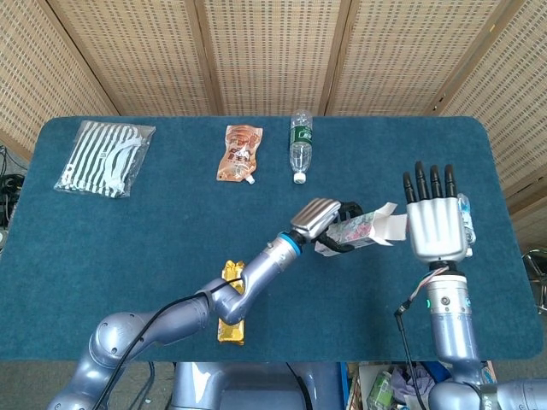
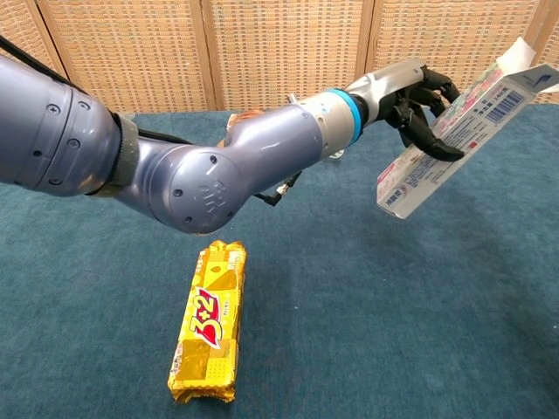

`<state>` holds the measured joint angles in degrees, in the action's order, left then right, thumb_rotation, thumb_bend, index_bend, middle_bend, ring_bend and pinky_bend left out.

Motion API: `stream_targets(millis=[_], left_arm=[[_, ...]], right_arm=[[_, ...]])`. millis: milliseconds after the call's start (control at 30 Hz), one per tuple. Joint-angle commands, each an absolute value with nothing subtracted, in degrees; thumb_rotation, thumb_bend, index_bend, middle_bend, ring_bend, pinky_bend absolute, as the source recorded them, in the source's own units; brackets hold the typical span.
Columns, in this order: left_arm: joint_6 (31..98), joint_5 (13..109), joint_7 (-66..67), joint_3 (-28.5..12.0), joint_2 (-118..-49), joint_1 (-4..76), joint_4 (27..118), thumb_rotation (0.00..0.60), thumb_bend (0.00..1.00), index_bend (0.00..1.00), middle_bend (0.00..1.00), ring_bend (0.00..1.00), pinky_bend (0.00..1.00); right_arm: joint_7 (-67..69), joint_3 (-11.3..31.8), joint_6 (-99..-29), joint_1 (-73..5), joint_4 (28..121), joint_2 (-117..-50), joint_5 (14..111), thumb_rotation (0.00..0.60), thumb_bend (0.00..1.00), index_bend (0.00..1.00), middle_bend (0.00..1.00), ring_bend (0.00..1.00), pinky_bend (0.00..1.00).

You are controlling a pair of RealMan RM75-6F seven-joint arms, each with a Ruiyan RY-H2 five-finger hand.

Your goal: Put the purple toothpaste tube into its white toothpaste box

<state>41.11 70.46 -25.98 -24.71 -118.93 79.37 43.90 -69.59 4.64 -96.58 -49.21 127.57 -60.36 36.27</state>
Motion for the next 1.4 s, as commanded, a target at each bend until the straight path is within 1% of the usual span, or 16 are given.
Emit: stream_targets(millis=[33,167,333,500,633,733,967,1033,1067,1133,1167,1200,1267,1300,1400], left_arm=[[41.7,72.1,-25.6,-23.3,-118.0,78.9,43.3,0.600,0.26,0.56,0.55,0.47,0.45],[41.1,74.4,-22.9,-20.4,-115.1,77.8,43.2,0.600,0.26,0.56,0.55,0.47,0.45],[39.2,75.7,-18.9,-16.9,-109.7,75.3,44.9,0.600,0.26,0.56,0.55,0.47,0.45],[36.7,75.4,-13.0,-13.4,-104.3,72.1,47.0,0.600,0.26,0.56,0.55,0.47,0.45],[35.2,74.0,-8.5,-11.3,-101.7,69.5,48.2,0.600,0.26,0.56,0.55,0.47,0.45],[34.4,72.7,-5.2,-10.4,-100.7,68.1,48.6,0.600,0.26,0.56,0.55,0.47,0.45],[32.9,70.7,-0.3,-8.8,-101.1,66.4,48.2,0.600,0.25,0.56,0.55,0.47,0.45],[32.1,69.9,0.6,-8.6,-101.6,66.0,47.9,0.600,0.26,0.56,0.53,0.46,0.45],[31.6,69.4,1.2,-8.5,-101.8,65.9,47.6,0.600,0.26,0.55,0.49,0.42,0.44],[31.3,68.9,2.4,-8.5,-102.4,65.8,47.0,0.600,0.26,0.47,0.32,0.26,0.35],[31.3,68.8,2.6,-8.5,-102.5,65.8,46.9,0.600,0.26,0.36,0.18,0.14,0.25],[31.4,68.8,2.8,-8.5,-102.7,65.7,46.8,0.600,0.26,0.24,0.07,0.05,0.14],[31.6,68.8,2.6,-8.8,-102.7,65.5,47.0,0.600,0.26,0.07,0.00,0.00,0.03],[31.3,68.9,2.0,-9.0,-102.4,65.5,47.4,0.600,0.26,0.02,0.00,0.00,0.01],[31.1,69.0,0.1,-9.7,-101.3,65.3,49.2,0.600,0.26,0.00,0.00,0.00,0.00]], right_arm=[[-66.3,5.0,-93.8,-47.3,126.0,-57.6,36.2,0.600,0.03,0.00,0.00,0.00,0.00],[-62.0,4.6,-90.1,-45.4,122.5,-56.0,36.6,0.600,0.03,0.00,0.00,0.00,0.00],[-53.6,2.9,-82.9,-42.1,114.8,-55.0,39.9,0.600,0.03,0.00,0.00,0.00,0.00],[-42.7,1.3,-76.4,-38.4,104.7,-56.3,45.4,0.600,0.04,0.00,0.00,0.00,0.00],[-34.5,0.7,-73.0,-35.8,97.8,-57.9,49.7,0.600,0.04,0.00,0.00,0.00,0.00],[-30.0,0.5,-71.1,-34.0,94.1,-59.0,51.4,0.600,0.04,0.00,0.00,0.00,0.00],[-25.8,0.8,-69.8,-31.7,91.1,-59.9,53.8,0.600,0.04,0.00,0.00,0.00,0.00],[-25.2,1.0,-69.6,-31.2,90.8,-60.0,54.2,0.600,0.04,0.00,0.00,0.00,0.00],[-24.9,1.1,-69.5,-31.0,90.6,-60.1,54.4,0.600,0.04,0.00,0.00,0.00,0.00],[-24.6,1.3,-69.3,-30.6,90.4,-60.1,54.8,0.600,0.04,0.00,0.00,0.00,0.00],[-24.4,1.4,-69.3,-30.4,90.4,-60.1,54.9,0.600,0.03,0.00,0.00,0.00,0.00],[-24.3,1.6,-69.2,-30.2,90.4,-60.0,55.1,0.600,0.03,0.00,0.00,0.00,0.00],[-24.2,1.8,-69.2,-29.8,90.5,-59.8,55.5,0.600,0.04,0.00,0.00,0.00,0.00],[-24.2,1.9,-69.3,-29.5,90.6,-59.7,55.8,0.600,0.04,0.00,0.00,0.00,0.00],[-23.8,2.3,-69.4,-29.0,91.0,-59.5,56.3,0.600,0.04,0.00,0.00,0.00,0.00]])
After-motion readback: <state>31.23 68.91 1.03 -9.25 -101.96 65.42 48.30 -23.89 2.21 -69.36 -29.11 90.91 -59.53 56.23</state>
